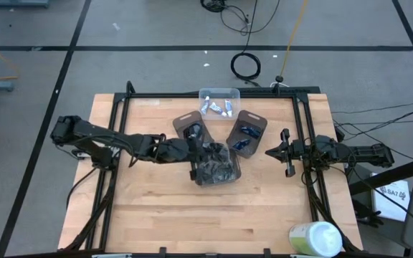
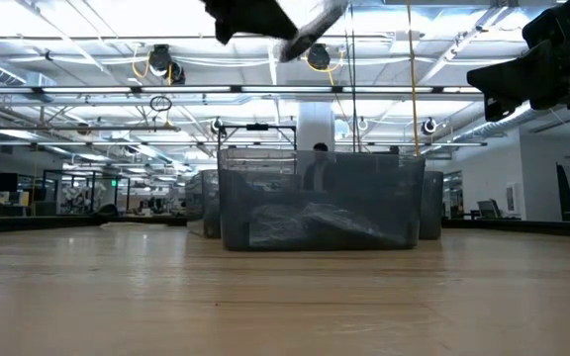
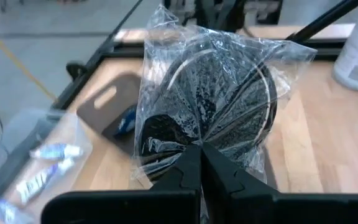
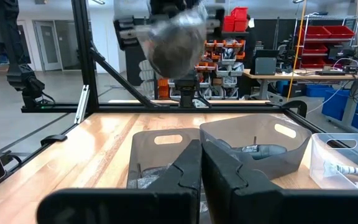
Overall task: Pick & Place Travel size toiletries
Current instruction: Put the black hairbrush into the bottom black transparent bin
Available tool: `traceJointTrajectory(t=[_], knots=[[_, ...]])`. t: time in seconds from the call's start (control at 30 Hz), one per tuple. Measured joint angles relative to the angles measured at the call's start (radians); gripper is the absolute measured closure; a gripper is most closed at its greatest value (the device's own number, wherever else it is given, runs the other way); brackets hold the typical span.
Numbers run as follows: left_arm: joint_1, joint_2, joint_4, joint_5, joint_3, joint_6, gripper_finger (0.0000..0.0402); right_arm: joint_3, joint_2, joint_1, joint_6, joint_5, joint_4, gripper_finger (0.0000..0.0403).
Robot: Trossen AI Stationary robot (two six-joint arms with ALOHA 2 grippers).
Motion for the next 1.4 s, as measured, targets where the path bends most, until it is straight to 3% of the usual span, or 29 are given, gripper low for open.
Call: traceJointTrajectory(t=[0.33, 0.77, 1.4], knots=[[0.025, 0.123, -0.009, 0.062, 0.005, -0.061, 0.0401, 0.000, 0.000, 0.000, 0.000, 0.000, 0.002, 0.0399], [0.048, 0.337, -0.416, 0.097, 0.307, -0.097, 0.0401, 0.000, 0.000, 0.000, 0.000, 0.000, 0.000, 0.0399], [0.044, 0.377, -0.437, 0.151, 0.278, -0.168, 0.0401, 0.000, 0.000, 0.000, 0.000, 0.000, 0.000, 0.0399]])
